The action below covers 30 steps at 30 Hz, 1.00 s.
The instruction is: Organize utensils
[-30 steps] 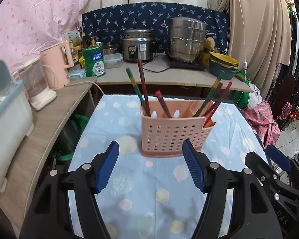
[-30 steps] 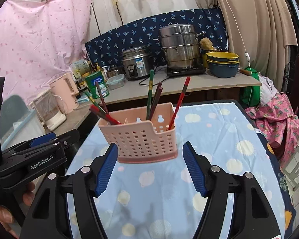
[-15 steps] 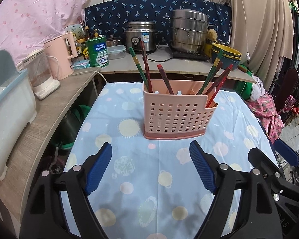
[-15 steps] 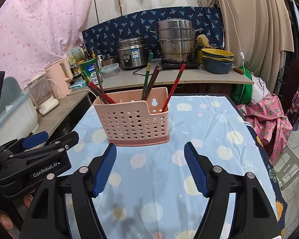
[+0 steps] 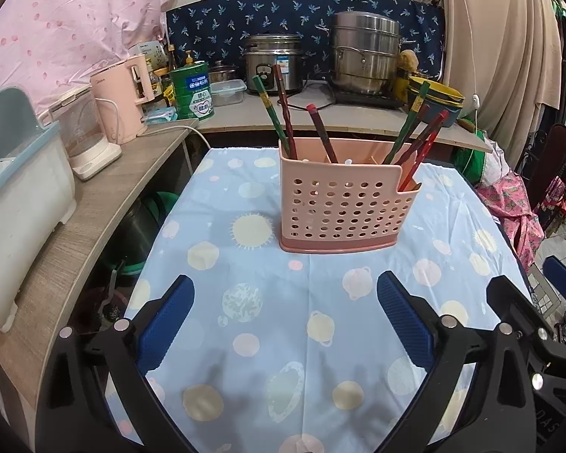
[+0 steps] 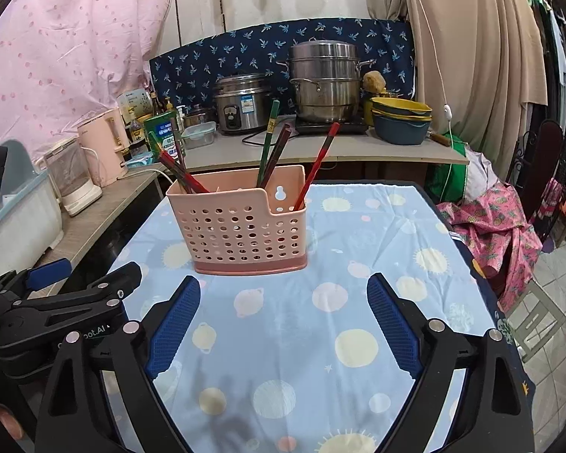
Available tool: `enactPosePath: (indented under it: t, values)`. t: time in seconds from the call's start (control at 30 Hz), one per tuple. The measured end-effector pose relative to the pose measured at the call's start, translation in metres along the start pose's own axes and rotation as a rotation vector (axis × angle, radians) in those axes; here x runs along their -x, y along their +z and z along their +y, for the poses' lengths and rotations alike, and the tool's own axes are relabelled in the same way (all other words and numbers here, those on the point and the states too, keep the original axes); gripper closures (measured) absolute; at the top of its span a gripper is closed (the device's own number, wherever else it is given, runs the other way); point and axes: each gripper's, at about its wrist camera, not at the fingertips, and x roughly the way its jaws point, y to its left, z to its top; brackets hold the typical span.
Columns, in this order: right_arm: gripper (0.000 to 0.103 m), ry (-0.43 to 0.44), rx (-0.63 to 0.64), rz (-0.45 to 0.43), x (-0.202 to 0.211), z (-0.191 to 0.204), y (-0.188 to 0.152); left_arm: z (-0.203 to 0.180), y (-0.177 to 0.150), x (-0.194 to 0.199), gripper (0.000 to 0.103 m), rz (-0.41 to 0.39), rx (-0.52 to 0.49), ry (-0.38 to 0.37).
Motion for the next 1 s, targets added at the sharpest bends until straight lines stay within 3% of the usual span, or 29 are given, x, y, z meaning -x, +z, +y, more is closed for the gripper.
enactPosePath:
  t: [0.07,1.0]
  values:
    - [0.007,-0.006,-0.002,-0.002,0.0,-0.001,-0.001,0.002,-0.001,0.0,0.007,0.0,0.003,0.004]
    - [0.007,-0.02,-0.003,0.01,-0.004,-0.004,-0.012,0.01,-0.007,0.004,0.007,-0.019,-0.01,0.085]
